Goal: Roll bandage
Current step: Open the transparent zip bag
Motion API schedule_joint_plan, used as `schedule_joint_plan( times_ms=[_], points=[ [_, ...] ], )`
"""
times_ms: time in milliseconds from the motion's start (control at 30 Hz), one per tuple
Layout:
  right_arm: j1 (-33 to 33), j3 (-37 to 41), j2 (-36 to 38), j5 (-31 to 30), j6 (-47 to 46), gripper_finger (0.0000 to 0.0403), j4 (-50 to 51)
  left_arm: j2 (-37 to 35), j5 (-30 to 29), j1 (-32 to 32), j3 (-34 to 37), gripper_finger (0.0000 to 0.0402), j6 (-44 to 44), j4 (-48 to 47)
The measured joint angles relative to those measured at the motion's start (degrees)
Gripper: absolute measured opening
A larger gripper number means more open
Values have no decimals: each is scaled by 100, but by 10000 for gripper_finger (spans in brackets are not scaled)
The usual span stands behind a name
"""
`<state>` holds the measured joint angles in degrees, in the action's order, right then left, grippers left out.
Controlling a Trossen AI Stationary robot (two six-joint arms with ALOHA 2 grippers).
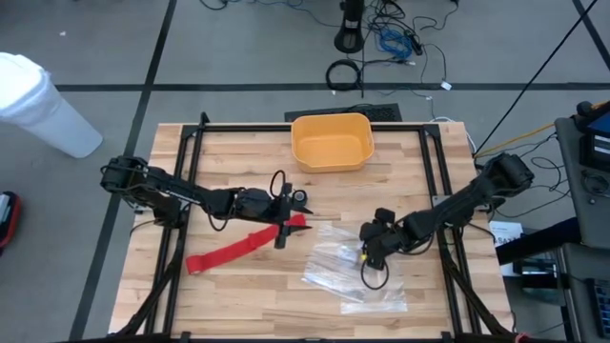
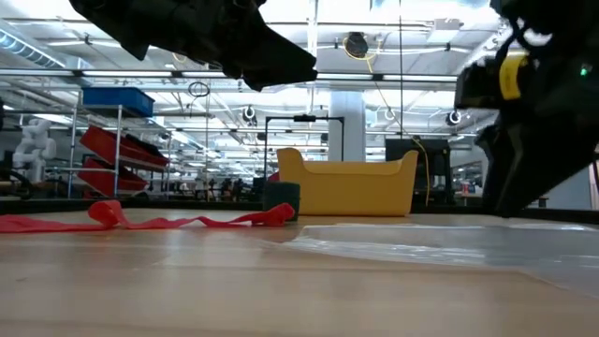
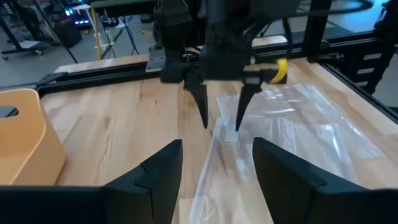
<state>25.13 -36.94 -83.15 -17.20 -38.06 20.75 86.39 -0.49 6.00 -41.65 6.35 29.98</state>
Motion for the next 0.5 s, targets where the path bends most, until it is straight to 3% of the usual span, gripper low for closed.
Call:
schedule_joint_plan(
  times_ms=[267, 500],
  points=[
    [-233, 372, -94, 235, -133, 169, -453, -2, -48, -2, 0, 201, 46, 133],
    [-246, 222, -42, 341, 82, 61, -190, -2, -153, -2, 0, 201, 11, 160]
  ],
)
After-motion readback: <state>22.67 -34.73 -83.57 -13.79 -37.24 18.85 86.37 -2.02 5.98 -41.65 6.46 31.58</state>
